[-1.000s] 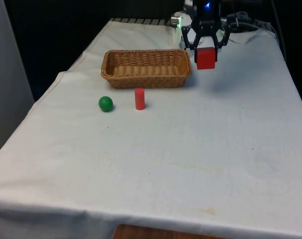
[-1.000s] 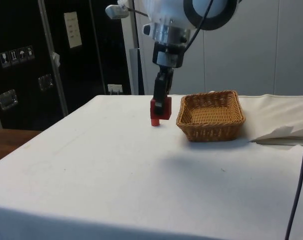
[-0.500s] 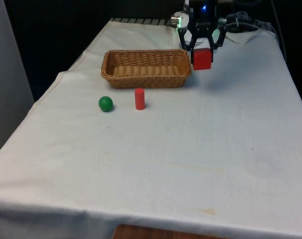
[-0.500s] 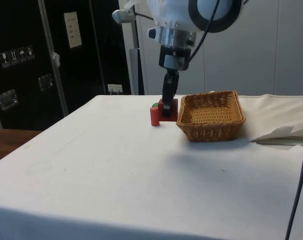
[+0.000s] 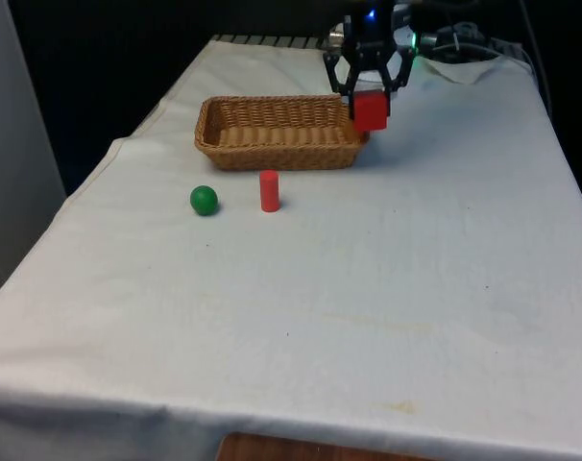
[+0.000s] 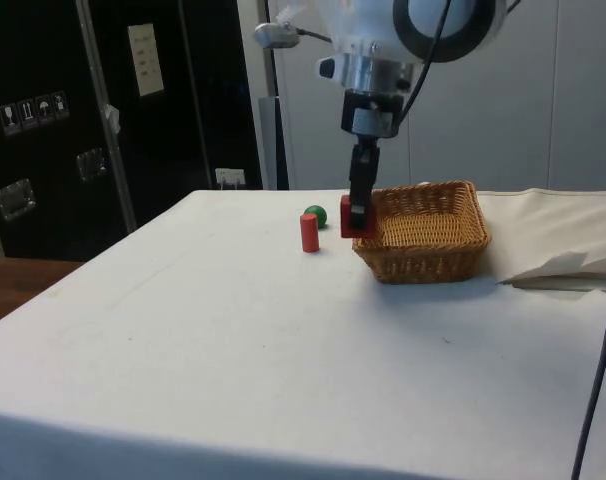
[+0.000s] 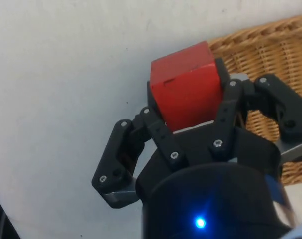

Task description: Pick up the object to the left of the cylinder and place it into the basket.

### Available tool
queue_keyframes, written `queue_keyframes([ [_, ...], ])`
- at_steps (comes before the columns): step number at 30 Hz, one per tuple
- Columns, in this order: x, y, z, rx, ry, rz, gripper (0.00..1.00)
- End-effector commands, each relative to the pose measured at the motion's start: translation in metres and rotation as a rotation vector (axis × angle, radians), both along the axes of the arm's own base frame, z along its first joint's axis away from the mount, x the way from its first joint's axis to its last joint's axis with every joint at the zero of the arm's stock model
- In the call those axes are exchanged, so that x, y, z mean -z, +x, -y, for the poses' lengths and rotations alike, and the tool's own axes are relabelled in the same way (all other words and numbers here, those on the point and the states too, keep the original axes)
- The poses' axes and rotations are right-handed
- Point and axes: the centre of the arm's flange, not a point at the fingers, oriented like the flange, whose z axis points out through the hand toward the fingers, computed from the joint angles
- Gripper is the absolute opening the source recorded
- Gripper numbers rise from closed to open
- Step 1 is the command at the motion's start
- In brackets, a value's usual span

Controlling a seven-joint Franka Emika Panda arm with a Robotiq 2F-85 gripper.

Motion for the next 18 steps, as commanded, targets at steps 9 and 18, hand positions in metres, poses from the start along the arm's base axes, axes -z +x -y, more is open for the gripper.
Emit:
queue_keyframes([
  [9,0.005,-0.012,0.026,-0.012,-0.006,-0.003,0.01],
  [18,0.007,-0.016,0.052,-0.021,-0.011,-0.007,0.01],
])
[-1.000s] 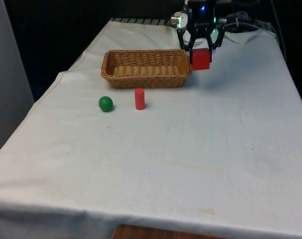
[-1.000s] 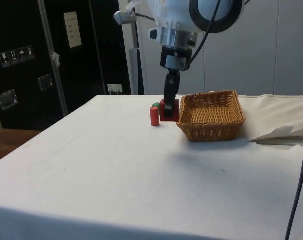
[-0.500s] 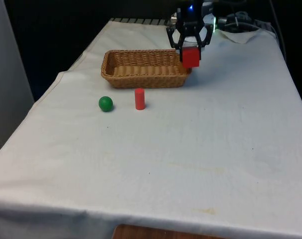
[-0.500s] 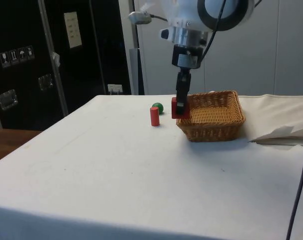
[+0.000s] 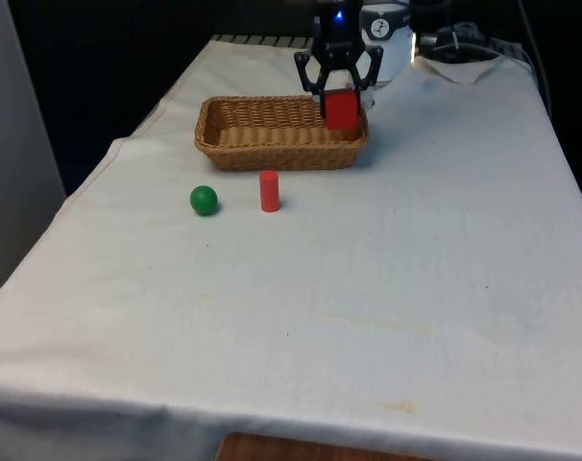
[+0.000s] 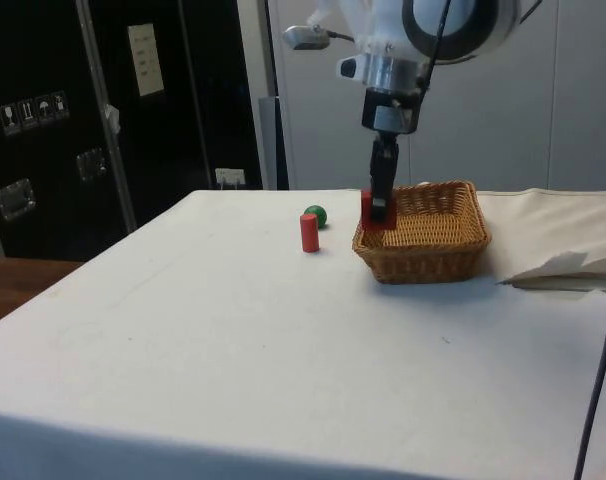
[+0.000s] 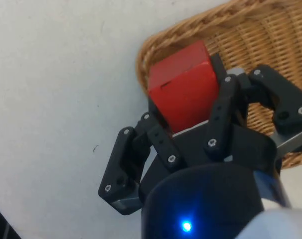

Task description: Pick up the object to the left of the cylinder and place it into the basket.

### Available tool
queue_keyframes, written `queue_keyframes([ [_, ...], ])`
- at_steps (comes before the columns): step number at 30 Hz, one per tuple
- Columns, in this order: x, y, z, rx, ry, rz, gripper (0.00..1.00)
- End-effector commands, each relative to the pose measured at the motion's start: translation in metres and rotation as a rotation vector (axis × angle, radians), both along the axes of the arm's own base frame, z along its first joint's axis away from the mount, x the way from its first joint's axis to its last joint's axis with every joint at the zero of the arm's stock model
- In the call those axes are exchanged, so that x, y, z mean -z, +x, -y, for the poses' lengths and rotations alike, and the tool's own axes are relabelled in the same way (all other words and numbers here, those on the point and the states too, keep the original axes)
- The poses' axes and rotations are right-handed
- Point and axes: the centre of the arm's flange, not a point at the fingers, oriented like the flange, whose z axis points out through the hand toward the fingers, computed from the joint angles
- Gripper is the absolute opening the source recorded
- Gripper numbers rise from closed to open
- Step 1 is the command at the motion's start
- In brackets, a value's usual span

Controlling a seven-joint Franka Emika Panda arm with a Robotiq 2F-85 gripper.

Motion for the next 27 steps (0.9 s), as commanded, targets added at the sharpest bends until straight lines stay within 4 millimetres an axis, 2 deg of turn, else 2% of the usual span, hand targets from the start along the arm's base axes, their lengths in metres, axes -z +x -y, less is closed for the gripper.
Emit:
queue_keyframes([
  [1,0.001,-0.001,0.004,-0.003,-0.007,-0.002,0.01],
  [4,0.001,-0.002,0.008,-0.004,-0.002,0.0,0.01],
  [12,0.006,-0.007,0.035,-0.016,-0.021,-0.009,0.01],
  [13,0.004,-0.006,0.031,-0.013,-0.015,-0.004,0.01],
  [15,0.009,-0.009,0.039,-0.02,-0.027,-0.012,0.01],
  [27,0.028,-0.014,0.05,-0.042,-0.085,-0.044,0.01],
])
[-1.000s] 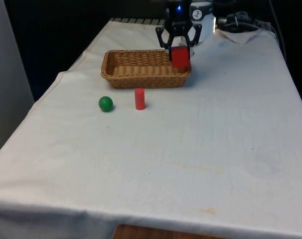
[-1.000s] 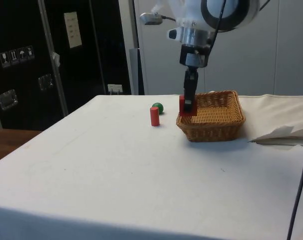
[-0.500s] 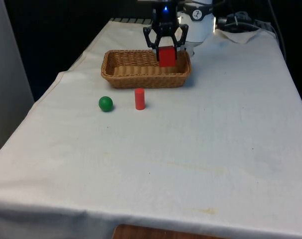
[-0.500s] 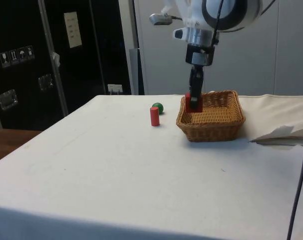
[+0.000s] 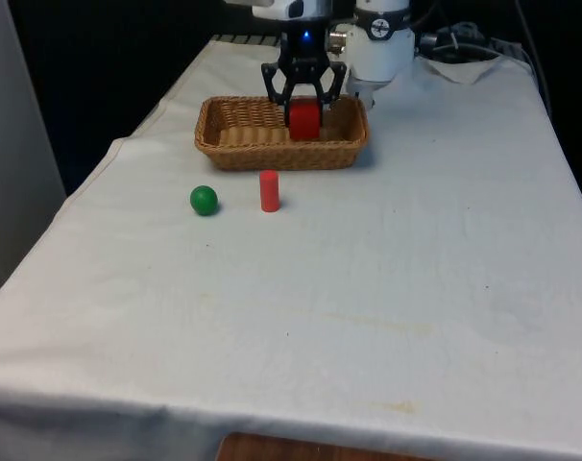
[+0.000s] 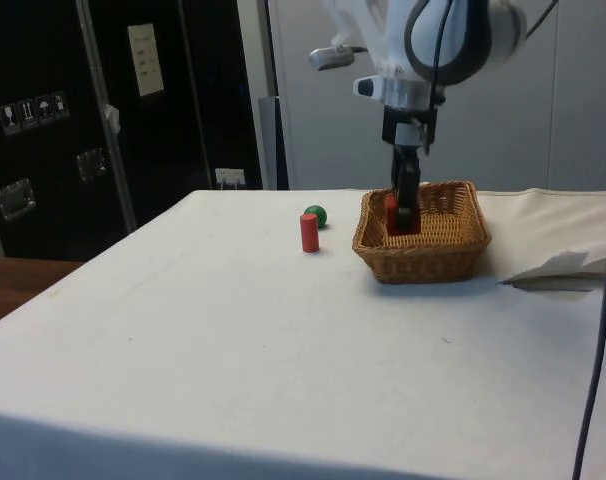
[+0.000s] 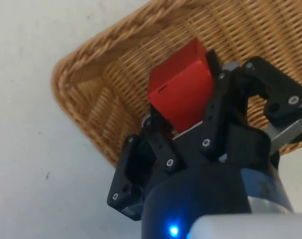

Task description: Pick up the object to the left of the cylinder and place it into the basket.

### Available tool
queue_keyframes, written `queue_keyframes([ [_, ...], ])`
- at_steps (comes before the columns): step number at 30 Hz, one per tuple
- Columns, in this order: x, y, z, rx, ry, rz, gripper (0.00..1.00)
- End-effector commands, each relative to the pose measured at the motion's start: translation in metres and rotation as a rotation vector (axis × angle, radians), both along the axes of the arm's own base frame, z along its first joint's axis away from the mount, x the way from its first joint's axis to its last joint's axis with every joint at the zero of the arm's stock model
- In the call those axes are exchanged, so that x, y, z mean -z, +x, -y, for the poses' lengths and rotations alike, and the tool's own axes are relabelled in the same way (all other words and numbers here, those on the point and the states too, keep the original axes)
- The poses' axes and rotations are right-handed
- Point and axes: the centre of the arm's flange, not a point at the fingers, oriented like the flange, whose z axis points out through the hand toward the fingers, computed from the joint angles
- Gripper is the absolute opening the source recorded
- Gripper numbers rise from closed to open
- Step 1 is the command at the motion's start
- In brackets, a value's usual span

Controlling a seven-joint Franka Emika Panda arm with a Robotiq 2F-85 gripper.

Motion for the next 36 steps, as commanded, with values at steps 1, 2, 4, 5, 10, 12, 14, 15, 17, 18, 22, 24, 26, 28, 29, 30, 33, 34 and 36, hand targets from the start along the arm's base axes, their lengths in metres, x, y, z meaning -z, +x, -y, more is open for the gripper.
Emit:
queue_keyframes([
  [1,-0.001,-0.001,0.002,-0.007,-0.001,0.01,0.01],
  [2,0.001,-0.001,0.006,-0.008,-0.013,0.006,0.01],
  [4,0.006,-0.001,0.008,-0.005,-0.026,-0.008,0.01],
  [5,0.003,-0.001,0.011,-0.01,-0.025,0.002,0.01],
  [10,0.008,-0.001,0.023,-0.02,-0.057,-0.014,0.01],
  [12,0.01,-0.001,0.027,-0.023,-0.066,-0.019,0.01],
  [14,0.011,-0.002,0.028,-0.025,-0.071,-0.021,0.01],
  [15,0.012,-0.002,0.03,-0.028,-0.076,-0.023,0.01],
  [17,0.014,-0.002,0.032,-0.029,-0.084,-0.029,0.01],
  [18,0.016,-0.004,0.031,-0.031,-0.09,-0.03,0.01],
  [22,0.018,-0.005,0.03,-0.032,-0.095,-0.028,0.01],
  [24,0.018,-0.005,0.03,-0.03,-0.096,-0.025,0.01],
  [26,0.017,-0.005,0.03,-0.029,-0.095,-0.024,0.09],
  [28,0.017,-0.005,0.03,-0.028,-0.095,-0.023,0.27],
  [29,0.017,-0.005,0.03,-0.028,-0.094,-0.023,0.36],
  [30,0.02,-0.005,0.031,-0.028,-0.1,-0.038,0.46],
  [33,0.017,-0.006,0.03,-0.026,-0.093,-0.023,0.8],
  [34,0.017,-0.006,0.03,-0.026,-0.093,-0.023,0.9],
  [36,0.017,-0.006,0.03,-0.026,-0.092,-0.022,1.0],
])
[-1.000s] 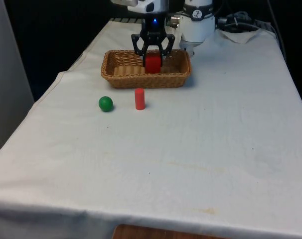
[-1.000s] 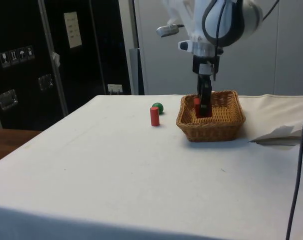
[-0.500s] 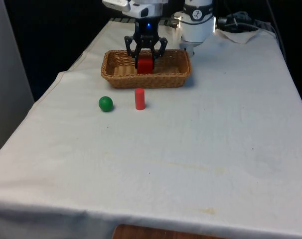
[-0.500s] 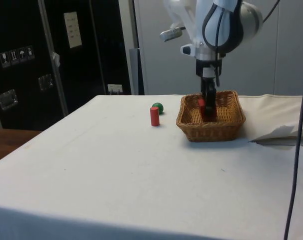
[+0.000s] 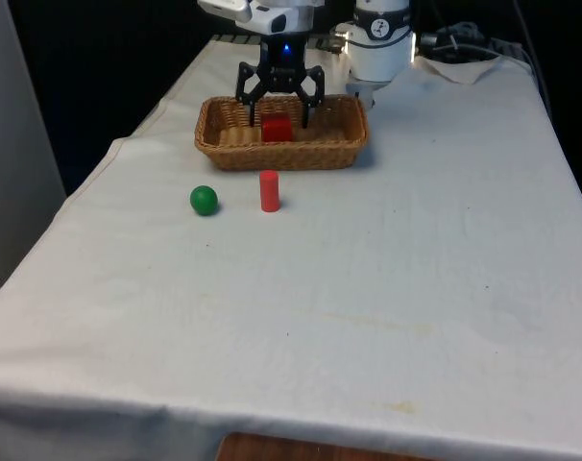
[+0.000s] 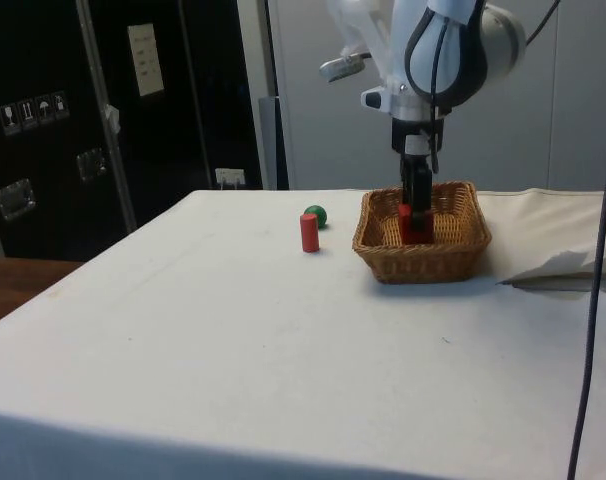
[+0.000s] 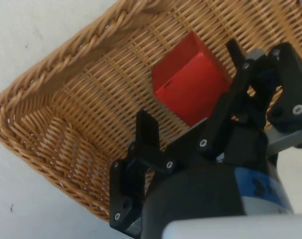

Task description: Pick up the object to the left of the cylinder and place it into the basket.

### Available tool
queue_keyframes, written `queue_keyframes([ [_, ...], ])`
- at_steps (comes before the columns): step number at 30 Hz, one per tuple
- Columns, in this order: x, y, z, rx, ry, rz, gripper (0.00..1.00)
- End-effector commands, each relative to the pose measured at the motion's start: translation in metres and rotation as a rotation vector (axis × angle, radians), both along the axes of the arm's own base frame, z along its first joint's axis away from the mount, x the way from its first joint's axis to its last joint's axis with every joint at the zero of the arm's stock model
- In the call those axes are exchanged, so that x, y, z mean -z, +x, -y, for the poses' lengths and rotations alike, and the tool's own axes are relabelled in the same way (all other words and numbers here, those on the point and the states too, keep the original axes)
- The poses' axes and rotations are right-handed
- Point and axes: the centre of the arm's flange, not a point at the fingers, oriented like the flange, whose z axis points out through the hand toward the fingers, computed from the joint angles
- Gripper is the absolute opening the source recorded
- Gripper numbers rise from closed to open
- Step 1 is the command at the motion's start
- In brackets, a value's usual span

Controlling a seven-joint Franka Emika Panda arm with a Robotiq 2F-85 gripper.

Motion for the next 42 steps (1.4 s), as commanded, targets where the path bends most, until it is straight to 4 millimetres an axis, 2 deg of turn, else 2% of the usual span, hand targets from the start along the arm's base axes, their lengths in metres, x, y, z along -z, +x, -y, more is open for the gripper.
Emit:
queue_keyframes([
  [1,-0.002,-0.001,-0.001,0.0,0.007,0.014,1.0],
  [13,-0.008,0.008,0.001,-0.001,0.005,0.024,1.0],
  [26,-0.044,0.049,0.004,-0.009,0.033,0.05,1.0],
  [35,-0.067,0.081,-0.005,-0.019,0.046,0.062,1.0],
  [42,-0.076,0.098,-0.014,-0.025,0.044,0.064,1.0],
])
